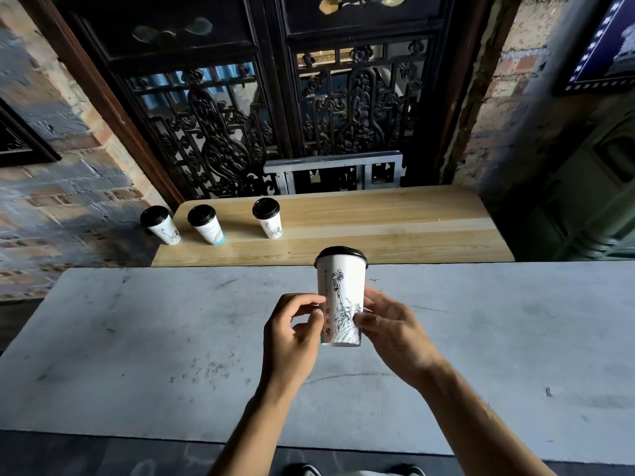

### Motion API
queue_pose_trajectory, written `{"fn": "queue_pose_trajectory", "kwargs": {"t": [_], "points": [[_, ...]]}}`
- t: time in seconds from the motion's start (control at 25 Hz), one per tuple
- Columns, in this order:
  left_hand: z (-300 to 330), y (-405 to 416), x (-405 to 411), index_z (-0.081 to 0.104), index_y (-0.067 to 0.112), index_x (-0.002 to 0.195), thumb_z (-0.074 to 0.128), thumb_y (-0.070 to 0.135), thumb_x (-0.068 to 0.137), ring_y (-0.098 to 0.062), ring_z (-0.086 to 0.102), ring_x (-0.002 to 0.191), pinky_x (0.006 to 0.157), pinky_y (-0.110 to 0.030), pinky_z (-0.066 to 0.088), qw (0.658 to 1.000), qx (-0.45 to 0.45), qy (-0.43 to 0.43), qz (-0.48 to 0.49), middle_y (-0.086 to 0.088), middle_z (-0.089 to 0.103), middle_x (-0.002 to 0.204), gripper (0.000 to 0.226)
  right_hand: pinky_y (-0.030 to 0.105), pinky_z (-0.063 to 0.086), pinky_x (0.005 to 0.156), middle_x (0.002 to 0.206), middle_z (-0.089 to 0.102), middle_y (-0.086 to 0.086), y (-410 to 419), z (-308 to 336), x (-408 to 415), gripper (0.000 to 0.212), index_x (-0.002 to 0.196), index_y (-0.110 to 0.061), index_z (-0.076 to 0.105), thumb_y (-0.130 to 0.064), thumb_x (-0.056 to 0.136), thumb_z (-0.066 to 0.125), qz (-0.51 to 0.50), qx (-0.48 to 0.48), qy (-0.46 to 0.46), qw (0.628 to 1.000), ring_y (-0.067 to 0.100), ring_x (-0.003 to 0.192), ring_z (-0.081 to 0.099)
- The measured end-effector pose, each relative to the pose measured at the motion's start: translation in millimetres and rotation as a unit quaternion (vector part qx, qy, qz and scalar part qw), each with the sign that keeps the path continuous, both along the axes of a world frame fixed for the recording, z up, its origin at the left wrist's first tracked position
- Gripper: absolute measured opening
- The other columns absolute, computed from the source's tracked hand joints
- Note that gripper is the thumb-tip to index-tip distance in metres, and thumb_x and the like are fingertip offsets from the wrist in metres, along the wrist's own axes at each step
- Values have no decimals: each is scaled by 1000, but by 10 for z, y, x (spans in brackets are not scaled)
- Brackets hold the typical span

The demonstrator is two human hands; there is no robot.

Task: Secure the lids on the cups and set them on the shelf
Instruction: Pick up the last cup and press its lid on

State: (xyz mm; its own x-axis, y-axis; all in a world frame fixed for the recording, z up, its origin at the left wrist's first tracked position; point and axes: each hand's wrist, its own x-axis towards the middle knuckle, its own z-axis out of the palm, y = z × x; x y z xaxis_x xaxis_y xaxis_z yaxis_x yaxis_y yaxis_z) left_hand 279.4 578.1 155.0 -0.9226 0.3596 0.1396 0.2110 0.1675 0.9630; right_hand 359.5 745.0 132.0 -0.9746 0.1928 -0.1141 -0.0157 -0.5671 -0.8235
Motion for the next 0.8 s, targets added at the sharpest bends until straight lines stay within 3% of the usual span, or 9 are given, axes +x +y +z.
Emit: {"fn": "queue_pose_trajectory", "kwargs": {"t": [0.12, 0.24, 0.32, 0.48, 0.64, 0.8], "points": [[-8, -6, 25, 69, 19, 95, 72, 14, 88, -9, 71, 99, 73, -16, 56, 999, 16, -46, -8, -2, 73, 101, 9, 35, 51, 91, 138, 64, 29, 15, -37, 0, 62, 148, -10, 53, 0, 86, 60, -20, -36, -22, 999, 31, 110, 65], [-33, 6, 23, 67, 20, 95, 72, 24, 83, -8, 71, 100, 72, -15, 55, 998, 9, -56, -1, 2, 74, 100, 13, 29, 55, 76, 120, 73, 26, 30, -96, 4, 69, 149, -11, 50, 4, 83, 61, -32, -29, -36, 998, 23, 86, 69], [-39, 24, 23, 67, 25, 94, 71, 27, 82, -8, 72, 99, 71, -17, 55, 998, 4, -64, 9, 4, 75, 100, 13, 29, 56, 77, 114, 76, 21, 45, -85, 9, 72, 150, -12, 48, 4, 82, 62, -37, -18, -40, 998, 21, 82, 69], [-44, 58, 28, 67, 25, 96, 74, 16, 89, -5, 72, 96, 65, -14, 53, 998, -5, -68, 9, 3, 75, 102, 13, 33, 58, 85, 130, 71, 22, 102, -38, -17, 71, 150, -15, 48, 2, 82, 63, -30, 16, -42, 999, 24, 98, 73], [-119, 112, -7, 65, 30, 102, 73, 12, 91, -3, 72, 97, 71, -21, 57, 995, -36, -96, 19, 11, 73, 112, 23, 55, 49, 102, 132, 72, 15, 149, -144, -39, 55, 141, -15, 61, -4, 87, 60, -3, 141, -46, 989, 44, 122, 64], [-328, 161, -68, 60, 23, 131, 71, 8, 91, -11, 73, 106, 88, -33, 61, 987, -61, -148, 20, 8, 71, 122, 43, 49, 55, 100, 123, 77, 11, 252, -321, -117, 60, 140, -17, 59, -7, 81, 71, 15, 200, -107, 974, 41, 118, 66]]}}
